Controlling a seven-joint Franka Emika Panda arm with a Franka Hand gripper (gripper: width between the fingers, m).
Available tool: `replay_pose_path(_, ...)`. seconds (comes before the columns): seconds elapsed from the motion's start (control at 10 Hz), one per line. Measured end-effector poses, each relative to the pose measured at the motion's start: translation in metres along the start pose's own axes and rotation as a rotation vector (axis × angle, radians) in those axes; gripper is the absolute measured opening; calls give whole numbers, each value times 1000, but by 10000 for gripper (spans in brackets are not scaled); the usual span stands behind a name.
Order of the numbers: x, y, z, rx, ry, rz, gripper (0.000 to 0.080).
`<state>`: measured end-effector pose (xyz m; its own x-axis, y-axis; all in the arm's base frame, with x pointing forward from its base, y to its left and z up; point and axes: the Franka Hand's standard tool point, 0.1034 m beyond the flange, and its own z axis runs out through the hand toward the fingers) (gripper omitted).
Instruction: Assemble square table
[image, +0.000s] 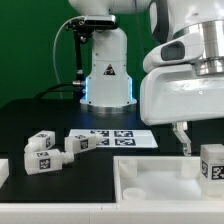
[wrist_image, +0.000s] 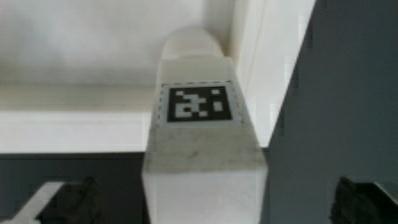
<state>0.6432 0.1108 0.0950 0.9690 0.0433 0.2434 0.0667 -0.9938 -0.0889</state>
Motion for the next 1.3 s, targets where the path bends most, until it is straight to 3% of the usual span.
replay_pose_path(0.3, -14, 6, 12, 4, -170, 20, 649)
replay_pose_path(0.5, -12, 5, 15, 4, -170, 22, 636)
replay_pose_path(0.7, -13, 4, 15, 1, -172, 82, 376)
replay_pose_path(0.8, -13, 4, 15, -5, -172, 148, 376)
replay_pose_path(0.9, -13, 4, 15, -11, -172, 226, 282)
replay_pose_path(1.3, -11, 3, 16, -40, -173, 582, 282)
